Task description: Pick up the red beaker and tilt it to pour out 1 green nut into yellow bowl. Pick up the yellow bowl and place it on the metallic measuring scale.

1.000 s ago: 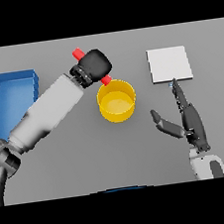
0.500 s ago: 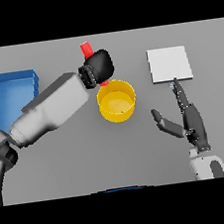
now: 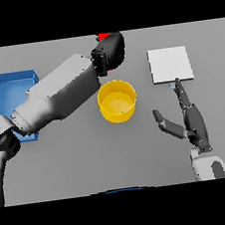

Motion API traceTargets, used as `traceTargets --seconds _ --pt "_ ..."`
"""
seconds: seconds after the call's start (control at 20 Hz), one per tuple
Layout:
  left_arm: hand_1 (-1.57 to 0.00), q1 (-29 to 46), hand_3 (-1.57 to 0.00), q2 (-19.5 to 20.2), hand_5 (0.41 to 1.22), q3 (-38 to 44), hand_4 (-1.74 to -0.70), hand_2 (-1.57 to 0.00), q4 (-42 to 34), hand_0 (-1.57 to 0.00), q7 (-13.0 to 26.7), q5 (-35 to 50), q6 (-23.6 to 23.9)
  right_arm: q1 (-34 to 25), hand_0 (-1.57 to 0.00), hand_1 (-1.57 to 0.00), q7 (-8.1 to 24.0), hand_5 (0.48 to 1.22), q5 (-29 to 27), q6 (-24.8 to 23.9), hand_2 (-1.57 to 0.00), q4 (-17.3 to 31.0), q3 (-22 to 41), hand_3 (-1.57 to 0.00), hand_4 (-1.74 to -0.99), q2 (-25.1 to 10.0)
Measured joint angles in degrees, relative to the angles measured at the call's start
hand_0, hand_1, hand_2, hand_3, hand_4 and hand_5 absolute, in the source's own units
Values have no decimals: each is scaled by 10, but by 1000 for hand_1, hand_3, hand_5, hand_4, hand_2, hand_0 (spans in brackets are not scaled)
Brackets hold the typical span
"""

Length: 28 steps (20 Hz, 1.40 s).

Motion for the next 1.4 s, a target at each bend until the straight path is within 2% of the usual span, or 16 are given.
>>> traceTargets --seconds 0.15,0.25,0.3,0.35,0.45,0.5,0.65,0.75,0.9,1.0,1.1,1.25,1.4 --pt "-1571 -69 -1571 15 1221 30 -1724 -1571 51 -1571 -12 2 17 -9 1 1 3 554 9 -5 1 7 4 1 -1130 3" --pt "-1571 -96 -1571 30 1221 69 -1720 -1571 80 -1571 -2 19 38 -15 1 1 5 554 5 -1 1 9 4 1 -1128 4" --pt "-1571 -112 -1571 41 1221 93 -1722 -1571 99 -1571 4 31 42 -9 1 1 -9 554 1 2 1 10 3 1 -1117 2" --pt "-1571 -126 -1571 50 1221 121 -1725 -1571 120 -1571 19 47 38 -13 1 1 0 559 1 3 1 12 6 1 -1105 5" --pt "-1571 -151 -1523 64 1221 194 -1731 -1571 168 -1571 46 97 15 -15 1 1 -10 572 -4 9 1 5 5 1 -1102 0" --pt "-1571 -153 -1515 75 1221 247 -1733 -1571 188 -1571 72 139 -3 -17 1 1 -13 576 -7 14 1 7 6 1 -1104 -3" --pt "-1571 -143 -1520 127 1221 389 -1737 -1571 241 -1571 113 258 -16 -19 1 1 -13 582 -8 17 1 10 8 1 -1116 -2" --pt "-1571 -121 -1538 159 1221 464 -1738 -1571 269 -1571 121 327 -10 -23 1 1 -16 595 -9 19 1 13 7 1 -1118 -7" --pt "-1571 -60 -1554 194 1221 543 -1740 -1571 285 -1571 151 406 31 -24 1 1 -9 614 4 16 1 17 9 1 -1132 -13" --pt "-1571 -8 -1560 196 1221 570 -1740 -1571 280 -1571 210 439 66 -30 1 1 -9 626 3 20 1 19 10 1 -1138 -16" --pt "-1571 44 -1564 196 1221 598 -1740 -1571 264 -1571 234 475 114 -28 1 1 -10 632 4 22 1 23 13 1 -1134 -15" --pt "-1571 107 -1567 199 1221 645 -1741 -1571 227 -1571 300 531 145 -23 1 1 -19 655 -3 32 1 13 13 1 -1133 -23" --pt "-1571 197 -1569 189 1221 671 -1741 -1571 156 -1571 328 579 165 -30 1 1 -12 669 -12 32 1 23 5 1 -1131 -22"
